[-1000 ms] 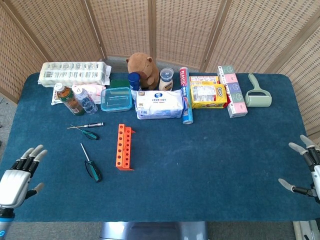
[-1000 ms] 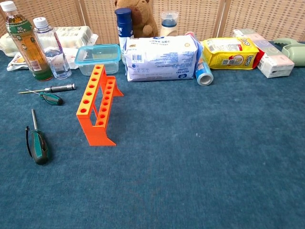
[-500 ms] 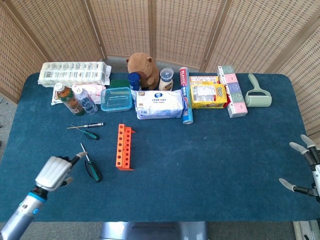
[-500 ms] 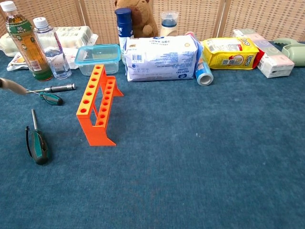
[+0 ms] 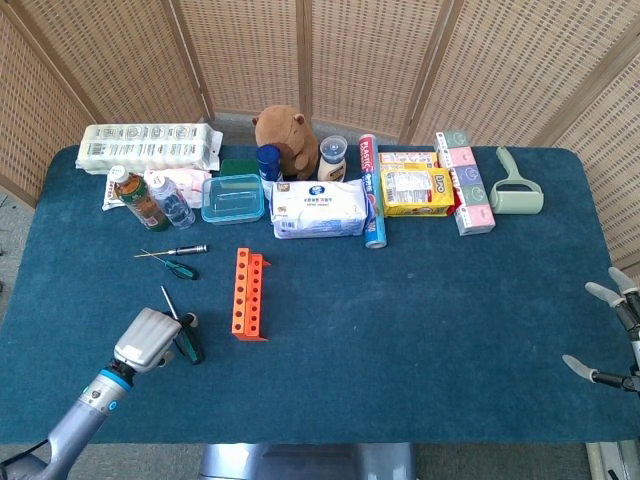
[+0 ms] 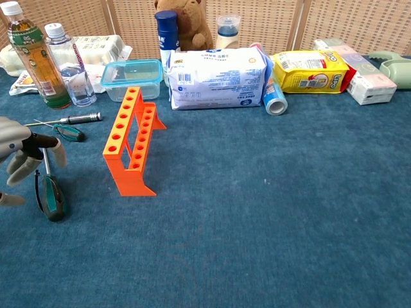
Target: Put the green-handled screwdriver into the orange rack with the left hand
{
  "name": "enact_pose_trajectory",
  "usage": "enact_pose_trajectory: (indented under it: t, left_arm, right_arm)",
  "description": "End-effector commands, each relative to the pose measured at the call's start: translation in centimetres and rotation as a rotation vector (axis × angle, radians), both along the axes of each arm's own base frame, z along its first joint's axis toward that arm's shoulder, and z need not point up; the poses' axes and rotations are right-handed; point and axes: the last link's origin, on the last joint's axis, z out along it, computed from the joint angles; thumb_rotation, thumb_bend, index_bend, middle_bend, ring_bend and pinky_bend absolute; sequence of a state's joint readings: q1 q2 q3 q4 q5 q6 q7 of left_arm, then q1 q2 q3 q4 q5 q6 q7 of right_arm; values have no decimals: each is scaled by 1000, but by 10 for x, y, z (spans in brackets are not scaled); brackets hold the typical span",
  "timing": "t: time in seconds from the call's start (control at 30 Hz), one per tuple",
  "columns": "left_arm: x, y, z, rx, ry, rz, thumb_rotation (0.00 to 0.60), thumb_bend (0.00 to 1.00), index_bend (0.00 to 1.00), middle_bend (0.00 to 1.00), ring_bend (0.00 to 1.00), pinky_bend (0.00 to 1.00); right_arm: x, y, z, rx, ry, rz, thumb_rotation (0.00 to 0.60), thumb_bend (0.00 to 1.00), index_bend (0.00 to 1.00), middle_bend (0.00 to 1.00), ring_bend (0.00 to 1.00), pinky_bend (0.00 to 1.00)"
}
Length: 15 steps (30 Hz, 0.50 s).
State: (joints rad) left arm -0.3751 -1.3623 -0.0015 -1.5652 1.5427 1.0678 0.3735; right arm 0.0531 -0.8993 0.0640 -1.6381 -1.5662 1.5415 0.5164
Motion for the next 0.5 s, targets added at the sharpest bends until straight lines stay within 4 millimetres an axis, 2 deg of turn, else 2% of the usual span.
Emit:
enact_pose_trajectory:
  t: [0.03, 0.5]
  left_arm:
    - [0, 0, -2, -4, 7, 5, 600, 154, 389, 727, 635, 698]
    - [0, 0, -9, -25, 46, 13, 600, 178, 447, 726, 636, 698]
  right_arm:
    - [0, 0, 0, 0, -1, 0, 600, 59, 162, 23, 0, 0]
    - [0, 0, 0, 5, -5, 0, 600, 58, 160, 24, 0, 0]
